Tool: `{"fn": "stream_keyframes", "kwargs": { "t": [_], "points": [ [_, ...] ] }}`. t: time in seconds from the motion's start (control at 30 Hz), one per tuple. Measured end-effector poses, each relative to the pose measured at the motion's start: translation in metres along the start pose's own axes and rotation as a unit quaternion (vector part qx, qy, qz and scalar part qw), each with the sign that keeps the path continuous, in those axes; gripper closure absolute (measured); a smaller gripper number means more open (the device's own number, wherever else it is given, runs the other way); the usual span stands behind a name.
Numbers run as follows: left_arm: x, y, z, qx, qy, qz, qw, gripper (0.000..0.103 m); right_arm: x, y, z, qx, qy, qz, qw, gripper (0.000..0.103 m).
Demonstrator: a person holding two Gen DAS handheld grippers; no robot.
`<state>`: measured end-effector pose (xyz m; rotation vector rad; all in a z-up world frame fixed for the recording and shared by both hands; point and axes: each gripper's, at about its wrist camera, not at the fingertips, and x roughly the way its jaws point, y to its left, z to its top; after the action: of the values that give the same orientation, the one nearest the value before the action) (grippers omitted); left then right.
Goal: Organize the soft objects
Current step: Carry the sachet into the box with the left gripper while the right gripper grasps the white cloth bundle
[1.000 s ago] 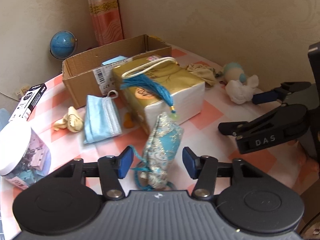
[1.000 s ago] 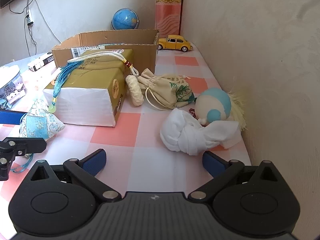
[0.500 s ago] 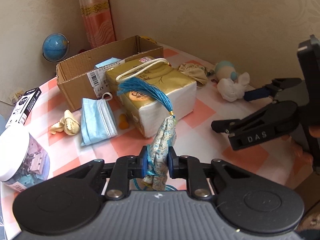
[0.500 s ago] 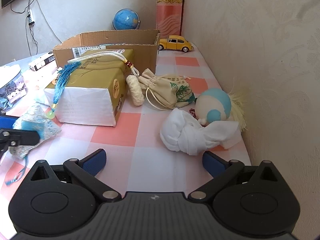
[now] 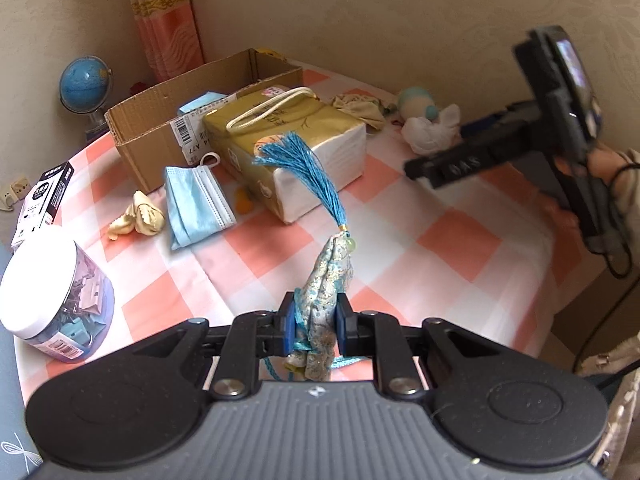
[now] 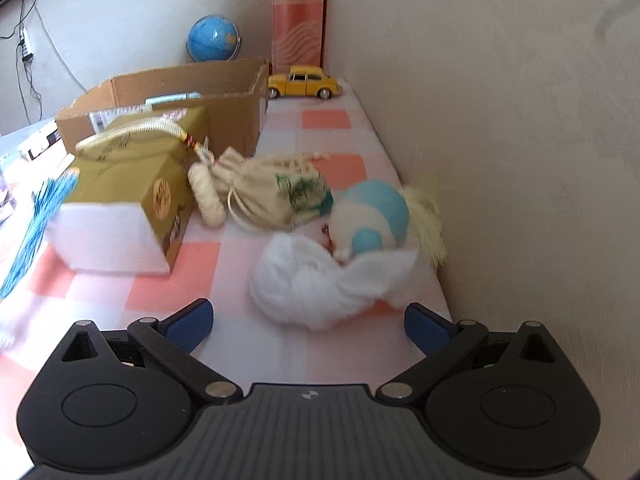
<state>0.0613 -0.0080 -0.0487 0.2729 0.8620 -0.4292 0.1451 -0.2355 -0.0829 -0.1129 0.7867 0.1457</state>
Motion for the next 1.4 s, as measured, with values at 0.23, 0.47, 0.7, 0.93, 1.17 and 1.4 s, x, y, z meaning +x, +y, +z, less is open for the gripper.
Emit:
{"fn": "stream_keyframes", "kwargs": {
  "t": [0.23,0.47,0.7,0.93,1.17,1.4],
  "points": [
    [-0.003,0.002,0.002,0.018,0.003,-0.006,0.9998,0.086,0.004,0.003,0.014,0.014,0.005,-0.02,1.0,0.026],
    [-0.015,0.004,0.01,0.043,0.001,-0.008,0.999,0.086,-0.015,0.0,0.016,0.014,0.005,-0.01,1.0,0.04],
    [-0.038,0.007,0.025,0.062,-0.024,0.005,0.9978,0.086,-0.057,0.003,0.019,0.003,-0.021,0.027,0.999,0.04],
    [-0.054,0.015,0.054,0.072,-0.063,0.033,0.9949,0.086,-0.092,0.01,0.025,-0.011,-0.053,0.061,0.997,0.04],
    [-0.053,0.028,0.092,0.093,-0.084,0.055,0.9905,0.086,-0.109,0.022,0.027,-0.028,-0.063,0.098,0.993,0.04],
    [-0.037,0.05,0.147,0.107,-0.094,0.066,0.9876,0.085,-0.115,0.031,0.026,-0.038,-0.066,0.118,0.99,0.04]
  ]
}}
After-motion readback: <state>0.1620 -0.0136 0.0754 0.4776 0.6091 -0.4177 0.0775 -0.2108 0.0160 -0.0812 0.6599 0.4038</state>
